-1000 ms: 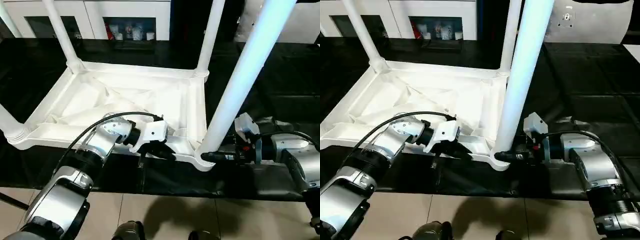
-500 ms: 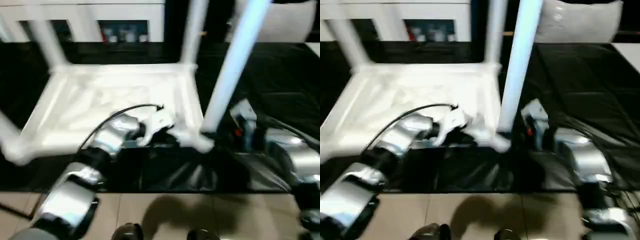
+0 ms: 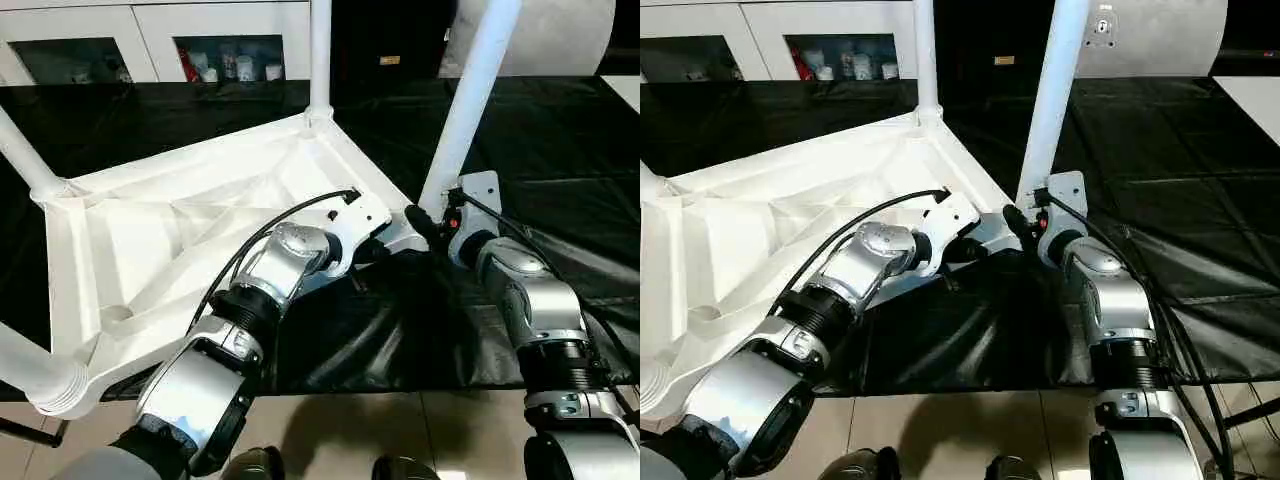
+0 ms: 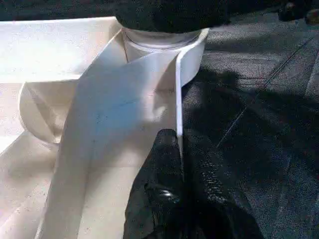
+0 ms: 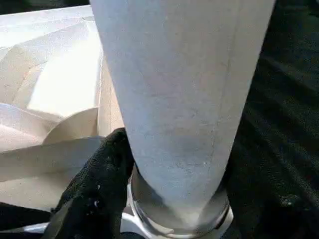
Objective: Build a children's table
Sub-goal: Rotate leg to tighten
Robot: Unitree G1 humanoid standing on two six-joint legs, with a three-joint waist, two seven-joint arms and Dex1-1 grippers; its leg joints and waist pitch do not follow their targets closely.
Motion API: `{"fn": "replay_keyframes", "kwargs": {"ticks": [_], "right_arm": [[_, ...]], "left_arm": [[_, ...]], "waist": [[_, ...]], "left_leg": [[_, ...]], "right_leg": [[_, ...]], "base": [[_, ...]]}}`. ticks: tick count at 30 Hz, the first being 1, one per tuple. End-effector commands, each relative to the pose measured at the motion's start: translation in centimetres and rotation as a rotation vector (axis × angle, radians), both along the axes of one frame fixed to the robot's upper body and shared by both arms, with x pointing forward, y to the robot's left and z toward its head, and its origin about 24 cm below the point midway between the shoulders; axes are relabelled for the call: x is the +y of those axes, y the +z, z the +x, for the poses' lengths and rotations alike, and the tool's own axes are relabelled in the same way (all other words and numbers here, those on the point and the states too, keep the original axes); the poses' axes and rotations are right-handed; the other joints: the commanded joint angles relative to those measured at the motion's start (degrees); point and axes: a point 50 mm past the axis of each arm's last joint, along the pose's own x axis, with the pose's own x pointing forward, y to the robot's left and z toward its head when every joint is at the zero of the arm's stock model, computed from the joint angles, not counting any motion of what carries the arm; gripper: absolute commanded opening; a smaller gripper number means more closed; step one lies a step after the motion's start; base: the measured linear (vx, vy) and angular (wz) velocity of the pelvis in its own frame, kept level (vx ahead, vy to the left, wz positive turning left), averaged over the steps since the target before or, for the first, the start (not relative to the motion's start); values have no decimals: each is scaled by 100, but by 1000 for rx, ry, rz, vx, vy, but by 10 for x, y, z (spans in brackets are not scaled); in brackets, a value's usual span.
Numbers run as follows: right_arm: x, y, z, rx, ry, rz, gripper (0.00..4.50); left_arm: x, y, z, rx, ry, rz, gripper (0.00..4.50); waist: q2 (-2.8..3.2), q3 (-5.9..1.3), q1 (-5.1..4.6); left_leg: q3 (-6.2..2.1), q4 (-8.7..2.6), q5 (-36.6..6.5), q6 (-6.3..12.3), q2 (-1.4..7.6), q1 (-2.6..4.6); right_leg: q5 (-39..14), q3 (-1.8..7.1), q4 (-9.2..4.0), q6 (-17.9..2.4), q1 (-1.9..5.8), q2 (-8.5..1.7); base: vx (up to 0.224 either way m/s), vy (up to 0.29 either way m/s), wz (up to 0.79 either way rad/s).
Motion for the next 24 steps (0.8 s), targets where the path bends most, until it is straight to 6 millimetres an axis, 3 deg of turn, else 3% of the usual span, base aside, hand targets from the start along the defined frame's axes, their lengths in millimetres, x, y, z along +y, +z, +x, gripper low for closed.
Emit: {"fn": "replay_keyframes", "kwargs": {"ticks": [1,2,5,10,14,18,19,20,24], "right_arm": [[9,-15,-7,57,51,24,313],[8,-14,-7,52,56,24,321],[-1,-9,-14,16,133,17,352],[-22,-1,-28,-24,342,-45,394],[-32,6,-41,-34,506,-99,428],[-38,7,-52,-10,658,-113,428],[-39,8,-56,-6,706,-105,428],[-39,8,-57,-5,719,-103,428],[-40,9,-64,30,831,-51,390]], "left_arm": [[-8,2,-4,-9,-48,-14,0],[-6,2,-4,-10,-49,-11,0],[9,-1,-1,-11,-59,19,0],[30,-6,-4,-32,-172,62,0],[43,-9,-7,-35,-248,112,0],[50,-8,-15,-50,-400,112,0],[52,-7,-18,-52,-458,110,0],[52,-7,-19,-51,-472,110,0],[56,-8,-25,-46,-543,122,0]], "waist": [[-108,-371,29],[-90,-364,24],[-113,-368,33],[-104,-393,59],[-108,-403,68],[-97,-414,101],[-121,-459,124],[-108,-451,160],[-101,-468,240]], "left_leg": [[-207,-360,-1018,585,362,118],[-203,-368,-1066,560,363,121],[-204,-370,-1031,591,367,114],[-196,-321,-811,796,360,82],[-194,-312,-817,890,383,80],[-184,-306,-836,888,410,94],[-181,-288,-766,913,416,104],[-177,-278,-700,953,425,93],[-169,-256,-639,1000,437,98]], "right_leg": [[-898,264,-442,-1328,267,-433],[-1030,266,-459,-1293,256,-425],[-978,276,-455,-1223,271,-427],[-507,266,-412,-1334,306,-431],[-487,245,-391,-1397,306,-420],[-462,252,-375,-1471,296,-416],[-312,249,-347,-1532,308,-424],[-205,254,-327,-1570,300,-435],[-177,248,-295,-1623,283,-439]], "base": [[0,0,0],[0,0,0],[0,0,0],[0,0,0],[0,0,0],[0,0,0],[0,0,0],[0,0,0],[0,0,0]]}}
